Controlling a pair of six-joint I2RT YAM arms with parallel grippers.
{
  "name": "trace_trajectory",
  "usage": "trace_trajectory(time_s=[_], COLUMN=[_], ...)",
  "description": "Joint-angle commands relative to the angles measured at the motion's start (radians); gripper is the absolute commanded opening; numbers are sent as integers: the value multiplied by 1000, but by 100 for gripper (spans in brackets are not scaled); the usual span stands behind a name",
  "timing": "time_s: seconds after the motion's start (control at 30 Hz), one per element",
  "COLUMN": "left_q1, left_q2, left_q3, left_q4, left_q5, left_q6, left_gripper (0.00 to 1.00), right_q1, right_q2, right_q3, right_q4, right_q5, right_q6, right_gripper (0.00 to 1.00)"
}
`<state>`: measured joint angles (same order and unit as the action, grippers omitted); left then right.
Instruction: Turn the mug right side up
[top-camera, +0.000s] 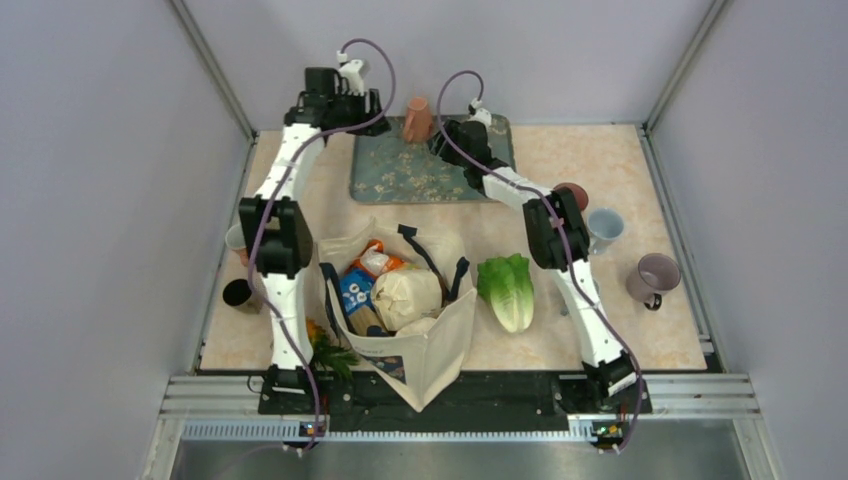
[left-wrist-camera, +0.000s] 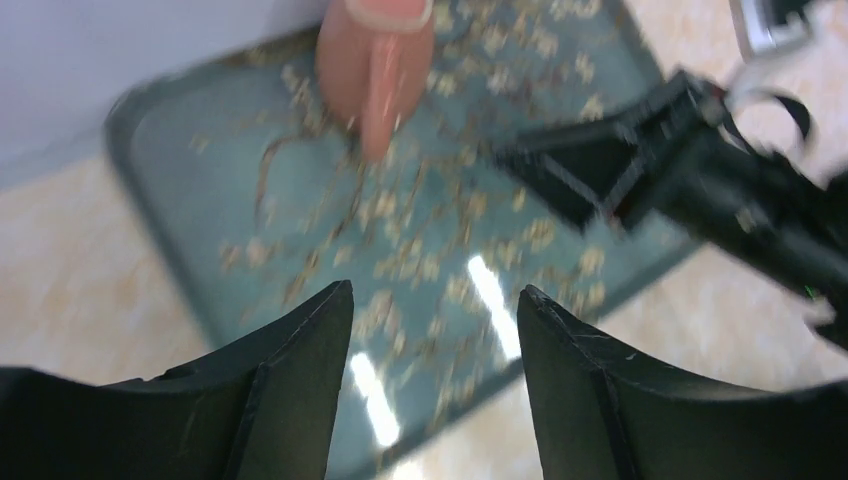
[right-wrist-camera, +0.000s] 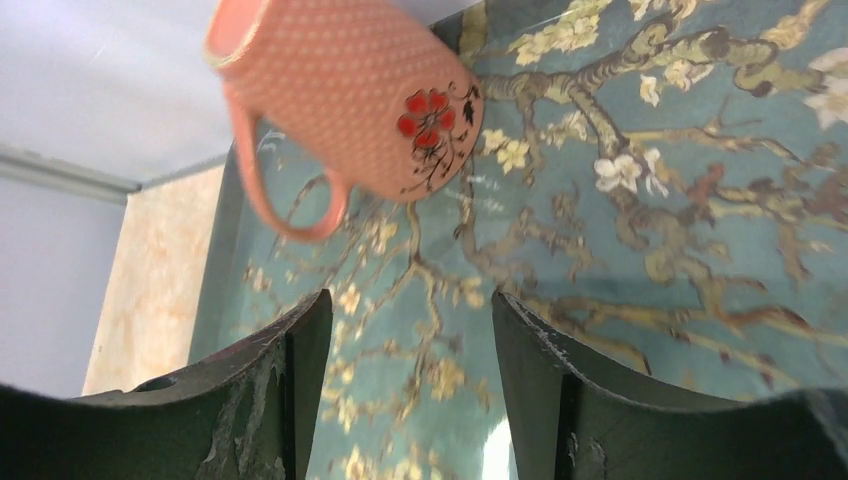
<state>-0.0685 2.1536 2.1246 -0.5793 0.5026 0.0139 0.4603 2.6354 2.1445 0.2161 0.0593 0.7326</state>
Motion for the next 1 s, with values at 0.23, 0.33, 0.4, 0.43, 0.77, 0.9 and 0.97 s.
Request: trace_trajectory(time_s=[0.23, 0.33, 0.4, 0.43, 0.77, 0.9, 0.97], left_q1=[-115, -123, -124, -126, -158, -166, -171], left_q2=[400, 451, 484, 501, 573, 559, 535], left_q3=[310, 330, 346, 359, 416, 404, 360], left_q4=[458, 489, 509, 514, 565, 535, 526], left_q5=[-163, -236, -271, -283, -249, -216, -197], left_q6=[-210, -202, -174, -149, 21, -9, -10], left_gripper=[66, 62, 60, 59, 46, 14, 1], right_q1=[-21, -22, -25, -30, -36, -42, -48], right_q2=[-536, -624, -674, -698, -827, -833, -842], right_q3=[-398, -490, -548, -575, -705, -691, -691], right_q4=[4, 33, 56, 70, 64, 53, 54], right_q5=[-3, 0, -23, -40, -35, -35, -36], right_q6=[-232, -272, -287, -288, -345, -371, -376], right_gripper=[62, 63, 64, 64, 65, 66, 66])
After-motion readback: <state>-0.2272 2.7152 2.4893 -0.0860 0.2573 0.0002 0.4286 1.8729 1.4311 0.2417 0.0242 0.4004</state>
